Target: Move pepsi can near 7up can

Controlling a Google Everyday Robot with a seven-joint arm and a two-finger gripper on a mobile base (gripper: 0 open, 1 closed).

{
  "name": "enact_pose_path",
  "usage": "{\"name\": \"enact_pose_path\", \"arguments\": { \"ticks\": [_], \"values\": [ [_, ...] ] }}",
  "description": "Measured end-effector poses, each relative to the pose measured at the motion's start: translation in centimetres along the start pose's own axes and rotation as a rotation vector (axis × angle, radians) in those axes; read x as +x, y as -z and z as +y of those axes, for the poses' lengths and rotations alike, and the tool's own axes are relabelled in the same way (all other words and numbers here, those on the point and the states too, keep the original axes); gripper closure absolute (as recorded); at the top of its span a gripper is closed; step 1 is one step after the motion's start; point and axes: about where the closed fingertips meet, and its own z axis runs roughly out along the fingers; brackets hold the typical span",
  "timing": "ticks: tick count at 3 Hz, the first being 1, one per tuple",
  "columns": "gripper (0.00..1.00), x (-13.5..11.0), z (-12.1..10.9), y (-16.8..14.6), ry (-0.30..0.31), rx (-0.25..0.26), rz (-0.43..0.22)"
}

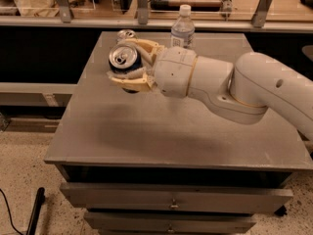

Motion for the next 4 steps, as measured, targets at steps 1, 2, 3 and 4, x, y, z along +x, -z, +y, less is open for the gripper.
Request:
{"name": "enact_pose_path", "arguments": {
  "ticks": [1, 2, 3, 4],
  "values": [
    [1.0, 1.1, -0.3, 0.3, -0.047, 0.076, -0.016],
    [1.0, 3.0, -0.8, 0.6, -0.128, 0.209, -0.03],
    [1.0, 4.9, -2.3, 1.2, -0.184, 0.328, 0.021],
    [1.0, 6.1, -3.6, 1.7, -0.232, 0.393, 0.103]
  ]
}}
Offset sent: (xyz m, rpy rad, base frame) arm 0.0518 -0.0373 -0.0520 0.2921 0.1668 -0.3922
